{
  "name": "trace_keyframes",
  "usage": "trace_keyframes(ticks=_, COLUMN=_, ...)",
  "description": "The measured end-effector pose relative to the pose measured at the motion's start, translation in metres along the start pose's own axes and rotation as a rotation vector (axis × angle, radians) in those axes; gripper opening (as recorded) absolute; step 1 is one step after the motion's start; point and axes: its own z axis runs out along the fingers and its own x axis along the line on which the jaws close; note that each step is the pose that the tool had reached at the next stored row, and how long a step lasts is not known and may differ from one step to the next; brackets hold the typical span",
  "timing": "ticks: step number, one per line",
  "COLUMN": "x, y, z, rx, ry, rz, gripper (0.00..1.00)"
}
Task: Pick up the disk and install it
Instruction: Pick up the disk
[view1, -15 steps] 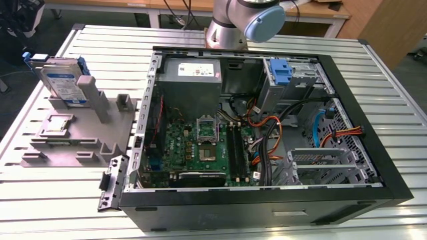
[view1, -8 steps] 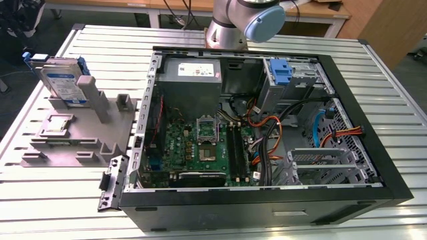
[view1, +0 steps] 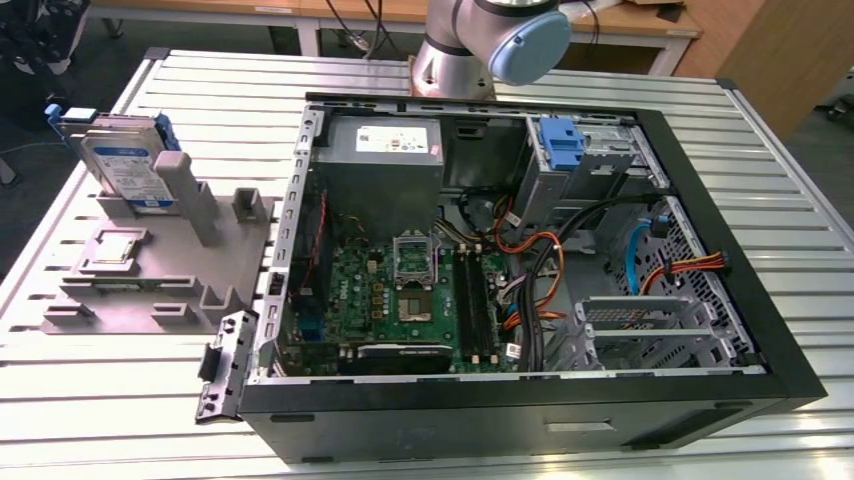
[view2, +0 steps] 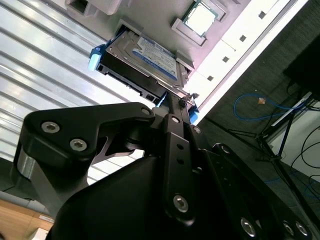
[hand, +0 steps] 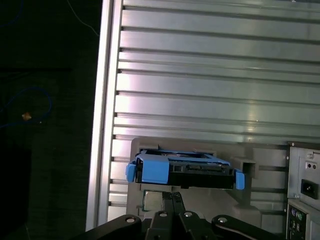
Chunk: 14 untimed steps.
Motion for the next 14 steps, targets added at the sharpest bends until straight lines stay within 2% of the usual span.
trace_keyframes(ticks=11, x=0.0000, y=0.0000, z=0.0000, rx=0.0000, ry=0.0000, rz=0.000, gripper=0.10)
trace_keyframes(ticks=14, x=0.0000, y=0.0000, z=0.0000, rx=-0.0005, ry=0.0010, rz=-0.025, gripper=0.10)
